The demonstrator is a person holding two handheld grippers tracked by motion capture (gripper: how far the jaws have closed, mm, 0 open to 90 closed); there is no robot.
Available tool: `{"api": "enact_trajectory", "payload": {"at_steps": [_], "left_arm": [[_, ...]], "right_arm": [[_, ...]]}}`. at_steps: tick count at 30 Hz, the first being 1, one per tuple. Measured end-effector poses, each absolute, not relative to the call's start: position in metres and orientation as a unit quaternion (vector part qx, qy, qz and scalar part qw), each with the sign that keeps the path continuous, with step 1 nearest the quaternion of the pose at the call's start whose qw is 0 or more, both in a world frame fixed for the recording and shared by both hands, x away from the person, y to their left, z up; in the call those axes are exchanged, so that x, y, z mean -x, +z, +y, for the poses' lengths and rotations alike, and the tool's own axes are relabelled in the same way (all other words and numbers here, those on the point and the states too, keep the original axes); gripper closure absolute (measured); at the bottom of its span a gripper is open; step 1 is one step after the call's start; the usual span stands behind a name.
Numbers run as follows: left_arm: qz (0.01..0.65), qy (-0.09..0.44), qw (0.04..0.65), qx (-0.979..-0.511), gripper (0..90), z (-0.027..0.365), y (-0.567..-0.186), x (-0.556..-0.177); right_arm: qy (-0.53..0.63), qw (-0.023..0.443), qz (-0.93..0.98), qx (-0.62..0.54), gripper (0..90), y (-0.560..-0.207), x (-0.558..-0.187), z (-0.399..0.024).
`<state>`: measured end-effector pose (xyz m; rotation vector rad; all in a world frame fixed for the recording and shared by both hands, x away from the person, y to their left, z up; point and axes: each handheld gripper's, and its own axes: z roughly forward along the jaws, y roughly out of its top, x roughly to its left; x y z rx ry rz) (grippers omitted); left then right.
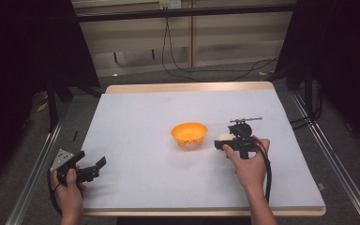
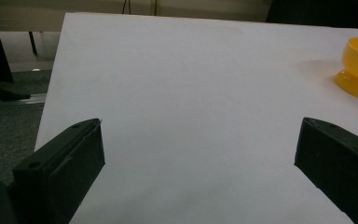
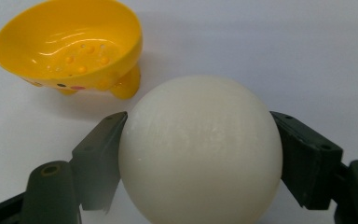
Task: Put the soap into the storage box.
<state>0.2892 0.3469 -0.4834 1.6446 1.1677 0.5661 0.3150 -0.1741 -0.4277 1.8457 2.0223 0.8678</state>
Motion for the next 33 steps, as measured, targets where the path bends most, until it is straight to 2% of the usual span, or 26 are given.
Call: {"api": "enact_trajectory", "payload": {"at_steps": [33], "left_arm": [[0.481,0.236,0.496,-0.683,1.2,0.346,-0.483,-0.290]], "right_arm": [[0.309,0.133,0.709,-0.619,23.7,-0.411,-0.333,-0.143]]}}
